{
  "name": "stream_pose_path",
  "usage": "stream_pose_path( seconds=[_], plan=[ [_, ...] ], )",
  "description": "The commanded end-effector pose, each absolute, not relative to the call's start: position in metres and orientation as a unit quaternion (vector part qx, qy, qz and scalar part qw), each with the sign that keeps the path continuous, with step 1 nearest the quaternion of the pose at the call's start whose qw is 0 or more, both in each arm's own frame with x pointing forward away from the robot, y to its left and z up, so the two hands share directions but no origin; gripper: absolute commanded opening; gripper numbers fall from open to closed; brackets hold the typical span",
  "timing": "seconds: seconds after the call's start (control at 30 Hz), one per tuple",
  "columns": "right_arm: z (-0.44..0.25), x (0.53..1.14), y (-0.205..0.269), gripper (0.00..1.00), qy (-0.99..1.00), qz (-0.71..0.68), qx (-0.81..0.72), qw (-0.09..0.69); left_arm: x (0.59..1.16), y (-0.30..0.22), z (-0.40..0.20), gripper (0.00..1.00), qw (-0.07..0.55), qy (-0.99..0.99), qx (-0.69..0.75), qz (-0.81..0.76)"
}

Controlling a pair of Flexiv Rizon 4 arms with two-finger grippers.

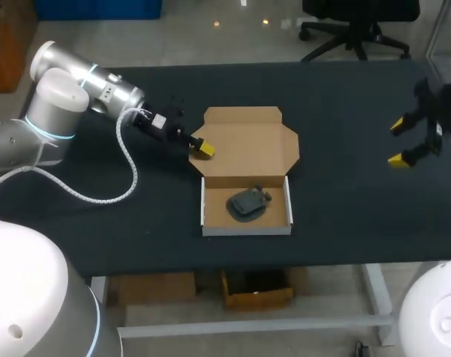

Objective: Assemble the packaging by folding the flat box into shape, placing the metal phone stand inside, and closing the box properly

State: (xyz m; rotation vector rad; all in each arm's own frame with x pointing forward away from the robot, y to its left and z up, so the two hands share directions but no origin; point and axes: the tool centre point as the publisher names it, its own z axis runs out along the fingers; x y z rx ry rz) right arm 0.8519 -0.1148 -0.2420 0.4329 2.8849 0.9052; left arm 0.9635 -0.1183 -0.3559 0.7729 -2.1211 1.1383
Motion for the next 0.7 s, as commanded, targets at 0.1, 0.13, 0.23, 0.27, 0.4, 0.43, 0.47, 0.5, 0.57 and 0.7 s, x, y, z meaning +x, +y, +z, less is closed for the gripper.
stream_pose_path(
  seconds=[0.1,0.13,0.23,0.27,0.4,0.43,0.47,0.5,0.57,0.7],
  plan=[
    [-0.237,0.857,-0.115,1.0,0.945,0.292,0.139,0.042,0.96,-0.117,-0.354,0.3,0.303,-0.799,0.286,0.434],
    [-0.236,0.858,-0.115,1.0,0.946,0.291,0.137,0.043,0.959,-0.117,-0.353,0.29,0.303,-0.799,0.285,0.434],
    [-0.233,0.861,-0.113,1.0,0.947,0.288,0.135,0.046,0.958,-0.117,-0.352,0.23,0.304,-0.798,0.284,0.436],
    [-0.232,0.862,-0.113,1.0,0.947,0.288,0.134,0.047,0.957,-0.116,-0.352,0.23,0.304,-0.798,0.283,0.437],
    [-0.229,0.864,-0.112,1.0,0.948,0.287,0.131,0.051,0.955,-0.116,-0.351,0.24,0.302,-0.799,0.276,0.441],
    [-0.229,0.865,-0.112,1.0,0.948,0.287,0.13,0.051,0.955,-0.116,-0.35,0.24,0.301,-0.799,0.274,0.442],
    [-0.229,0.865,-0.112,1.0,0.948,0.287,0.129,0.052,0.954,-0.116,-0.35,0.24,0.301,-0.799,0.273,0.443],
    [-0.228,0.865,-0.111,1.0,0.948,0.287,0.128,0.052,0.954,-0.115,-0.349,0.23,0.301,-0.799,0.271,0.444],
    [-0.228,0.866,-0.111,1.0,0.948,0.287,0.127,0.052,0.953,-0.115,-0.349,0.22,0.3,-0.8,0.269,0.445],
    [-0.227,0.867,-0.111,1.0,0.948,0.287,0.126,0.053,0.952,-0.116,-0.348,0.16,0.3,-0.799,0.267,0.447]
  ],
)
